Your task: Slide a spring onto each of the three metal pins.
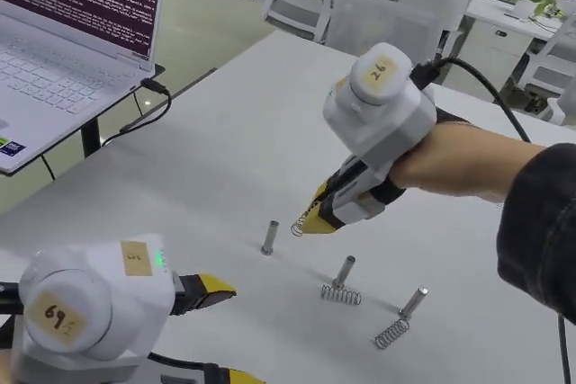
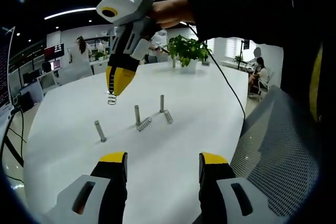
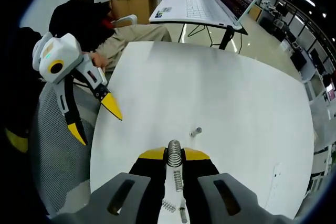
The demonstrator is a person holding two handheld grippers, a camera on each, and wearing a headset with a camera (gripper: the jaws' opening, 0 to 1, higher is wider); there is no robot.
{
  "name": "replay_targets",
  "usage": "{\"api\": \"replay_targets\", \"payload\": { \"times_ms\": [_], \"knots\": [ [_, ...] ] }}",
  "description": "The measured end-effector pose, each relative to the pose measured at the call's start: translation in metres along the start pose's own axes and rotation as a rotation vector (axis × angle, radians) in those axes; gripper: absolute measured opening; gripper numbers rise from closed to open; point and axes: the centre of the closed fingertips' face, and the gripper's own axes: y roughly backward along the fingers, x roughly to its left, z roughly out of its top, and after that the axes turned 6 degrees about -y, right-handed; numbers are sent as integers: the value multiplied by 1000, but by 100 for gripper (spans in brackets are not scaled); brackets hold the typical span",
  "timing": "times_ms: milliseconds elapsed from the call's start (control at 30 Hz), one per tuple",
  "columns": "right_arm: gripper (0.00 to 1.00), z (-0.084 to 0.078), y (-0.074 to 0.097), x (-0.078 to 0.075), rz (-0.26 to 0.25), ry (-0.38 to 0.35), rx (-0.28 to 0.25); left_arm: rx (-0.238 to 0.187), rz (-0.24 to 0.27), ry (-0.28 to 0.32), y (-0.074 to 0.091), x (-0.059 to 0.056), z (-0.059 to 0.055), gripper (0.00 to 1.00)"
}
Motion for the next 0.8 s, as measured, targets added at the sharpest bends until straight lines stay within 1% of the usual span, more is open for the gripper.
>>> {"api": "replay_targets", "payload": {
  "times_ms": [200, 267, 333, 533, 667, 800],
  "knots": [
    [8, 8, -13, -20, -11, -7, 8, 7, 13, -3, 1, 1, -3, 51],
    [8, 9, -16, -21, -12, -6, 13, 15, 19, -7, 2, 2, -5, 51],
    [8, 10, -20, -27, -18, -7, 15, 19, 23, -12, 2, 3, -6, 51],
    [8, 13, -31, -32, -18, -19, 19, 30, 42, -23, 3, 6, -9, 51],
    [8, 12, -40, -41, -26, -23, 33, 34, 65, -35, 4, 10, -10, 53],
    [8, 12, -46, -42, -20, -29, 37, 36, 89, -42, 6, 16, -12, 54]
  ]
}}
